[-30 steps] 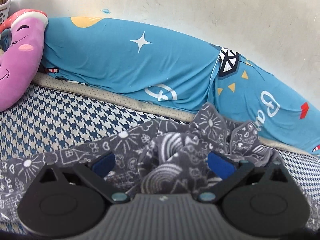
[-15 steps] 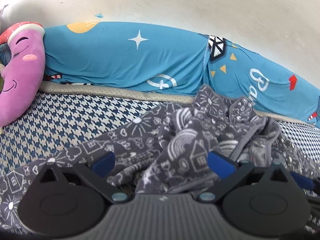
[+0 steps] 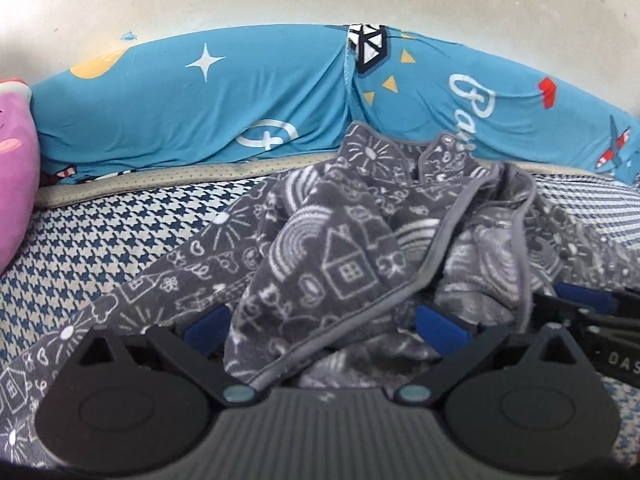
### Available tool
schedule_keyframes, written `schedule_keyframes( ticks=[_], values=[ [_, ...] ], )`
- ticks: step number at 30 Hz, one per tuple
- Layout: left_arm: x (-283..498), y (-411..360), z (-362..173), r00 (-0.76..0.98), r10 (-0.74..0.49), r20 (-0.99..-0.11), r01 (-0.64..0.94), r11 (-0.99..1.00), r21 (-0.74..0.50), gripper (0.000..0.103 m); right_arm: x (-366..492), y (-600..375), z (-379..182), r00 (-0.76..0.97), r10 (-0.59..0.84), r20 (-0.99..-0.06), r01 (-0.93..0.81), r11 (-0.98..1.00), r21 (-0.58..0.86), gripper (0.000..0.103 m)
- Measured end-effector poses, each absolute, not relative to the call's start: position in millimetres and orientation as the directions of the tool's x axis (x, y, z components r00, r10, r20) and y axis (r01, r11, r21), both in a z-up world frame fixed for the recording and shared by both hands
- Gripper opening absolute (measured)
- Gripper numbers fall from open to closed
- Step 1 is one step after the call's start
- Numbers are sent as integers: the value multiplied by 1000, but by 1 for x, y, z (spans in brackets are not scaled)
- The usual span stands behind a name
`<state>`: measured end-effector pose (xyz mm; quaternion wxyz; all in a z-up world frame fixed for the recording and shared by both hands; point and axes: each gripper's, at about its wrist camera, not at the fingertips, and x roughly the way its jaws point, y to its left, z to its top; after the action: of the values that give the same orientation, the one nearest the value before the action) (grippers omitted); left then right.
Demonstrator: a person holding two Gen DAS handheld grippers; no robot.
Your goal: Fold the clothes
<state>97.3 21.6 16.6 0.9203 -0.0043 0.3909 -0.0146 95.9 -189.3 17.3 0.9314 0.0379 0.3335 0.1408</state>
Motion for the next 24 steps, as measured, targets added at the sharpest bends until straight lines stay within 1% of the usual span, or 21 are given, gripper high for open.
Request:
schedule_keyframes(
  ticks=[4,12,14,15,18,19,21,24],
  values=[
    [104,20,15,706,42,-707,-52,999,7,103,93,-197,24,769,266,-582,-204,964,171,23],
    [107,35,25,739,146,-658,-174,984,23,103,84,-215,40,834,213,-509,-131,973,191,17],
    [110,42,25,735,166,-657,-204,979,19,103,84,-222,44,849,176,-499,-95,978,184,11],
    [111,46,25,730,173,-661,-217,976,16,103,83,-225,46,857,148,-494,-71,983,170,5],
    [110,58,25,717,204,-666,-258,966,18,103,83,-234,49,872,61,-486,3,992,129,5],
    [110,61,26,715,205,-668,-262,965,15,103,83,-240,49,869,56,-492,19,989,147,5],
    [110,65,27,710,213,-671,-274,962,15,103,84,-249,49,860,78,-504,23,981,192,5],
    [107,67,29,713,206,-670,-268,963,10,103,82,-255,50,857,138,-497,-12,969,248,5]
  ],
)
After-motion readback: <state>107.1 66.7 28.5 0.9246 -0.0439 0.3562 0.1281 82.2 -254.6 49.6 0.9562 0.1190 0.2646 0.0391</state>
